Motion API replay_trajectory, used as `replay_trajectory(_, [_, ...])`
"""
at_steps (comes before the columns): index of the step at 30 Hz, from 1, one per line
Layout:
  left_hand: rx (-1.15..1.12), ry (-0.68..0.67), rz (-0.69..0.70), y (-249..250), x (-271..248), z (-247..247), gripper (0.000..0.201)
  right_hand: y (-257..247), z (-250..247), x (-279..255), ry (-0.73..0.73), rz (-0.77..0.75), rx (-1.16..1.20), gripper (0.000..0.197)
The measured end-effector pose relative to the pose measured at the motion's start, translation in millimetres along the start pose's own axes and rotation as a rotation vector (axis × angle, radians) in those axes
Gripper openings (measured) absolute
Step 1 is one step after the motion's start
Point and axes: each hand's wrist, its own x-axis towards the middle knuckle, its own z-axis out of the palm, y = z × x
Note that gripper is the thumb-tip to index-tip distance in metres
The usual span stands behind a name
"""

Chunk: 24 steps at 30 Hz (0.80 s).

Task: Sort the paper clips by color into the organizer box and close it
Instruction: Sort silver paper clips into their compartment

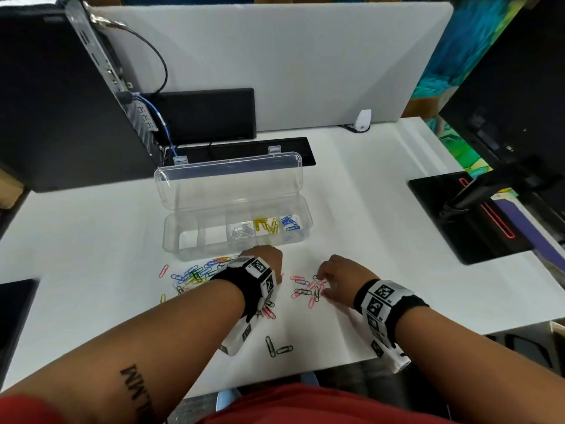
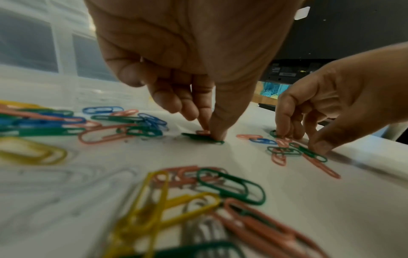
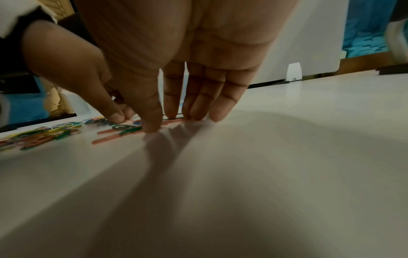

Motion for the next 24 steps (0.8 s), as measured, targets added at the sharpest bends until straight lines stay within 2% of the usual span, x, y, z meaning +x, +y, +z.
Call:
replay_trajectory(3, [0.004,-0.042,-0.007,1,2,2,0.027,0,1,2,0.003,-0.023,0.012,0.029])
replay_trajectory(7, [-0.045,0.009,0.018,3,3,0,0.024,-1,3,5,-0.006,-0.056,0.006,0.025])
replay_trajectory(9, [-0.099,0.06,0.066,6,3,-1,0.018,-1,4,6,0.009,-0.075,0.018,0.024])
replay_trajectory(12, [-0.141,0.065,0.172,13,3,0,0.012,-3,4,4,0.036,-0.101,0.025,0.027])
replay_trajectory(17, [-0.081,0.023,0.222,23,9,2,0.018,-4,2,5,-0.009,-0.123,-0.015,0.035])
replay_trajectory(21, [-0.115,0.046,0.211,22,12,2,0.029,-7,3,6,-0.015,-0.124,-0.039,0.029])
replay_trajectory(24, [-0.094,0.036,0.21,20,11,1,0.024,-11,5,9,-0.011,-0.106,-0.044,0.023])
